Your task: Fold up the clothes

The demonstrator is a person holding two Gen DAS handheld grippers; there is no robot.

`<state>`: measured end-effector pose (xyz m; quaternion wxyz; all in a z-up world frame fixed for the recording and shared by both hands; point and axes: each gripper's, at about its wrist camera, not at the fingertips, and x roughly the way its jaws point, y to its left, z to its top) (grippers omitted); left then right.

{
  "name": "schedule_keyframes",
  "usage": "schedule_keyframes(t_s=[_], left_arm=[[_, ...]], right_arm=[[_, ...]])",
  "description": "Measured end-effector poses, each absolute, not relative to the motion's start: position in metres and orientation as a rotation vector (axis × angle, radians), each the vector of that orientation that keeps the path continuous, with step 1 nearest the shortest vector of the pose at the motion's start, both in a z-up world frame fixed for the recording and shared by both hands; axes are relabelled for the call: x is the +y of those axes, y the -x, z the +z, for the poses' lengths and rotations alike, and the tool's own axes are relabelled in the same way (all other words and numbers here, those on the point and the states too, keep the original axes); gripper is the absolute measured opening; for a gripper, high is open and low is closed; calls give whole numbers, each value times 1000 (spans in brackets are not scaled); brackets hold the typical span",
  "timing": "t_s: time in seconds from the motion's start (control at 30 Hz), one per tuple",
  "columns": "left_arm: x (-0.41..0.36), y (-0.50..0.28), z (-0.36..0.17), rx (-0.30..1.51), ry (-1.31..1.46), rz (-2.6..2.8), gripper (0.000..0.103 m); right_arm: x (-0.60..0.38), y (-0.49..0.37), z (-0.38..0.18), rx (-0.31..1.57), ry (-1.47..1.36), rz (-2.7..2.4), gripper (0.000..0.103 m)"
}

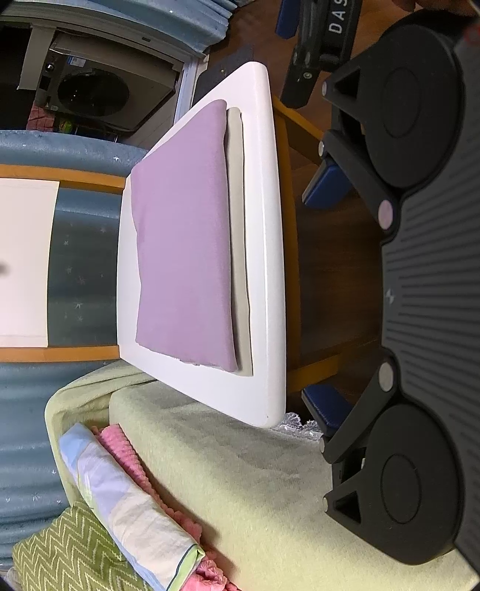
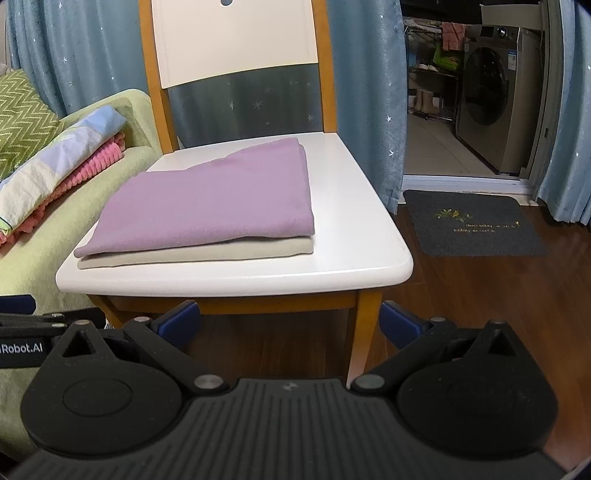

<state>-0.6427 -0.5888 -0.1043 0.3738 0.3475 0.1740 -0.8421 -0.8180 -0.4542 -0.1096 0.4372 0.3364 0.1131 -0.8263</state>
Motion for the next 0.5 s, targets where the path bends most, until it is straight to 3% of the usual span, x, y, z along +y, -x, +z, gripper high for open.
schedule_keyframes(t_s=[0.5], left_arm=[[-605,651,-109,434,-904,-2166,102]], right_arm=[[-477,829,-109,305,-839,-2052,102]])
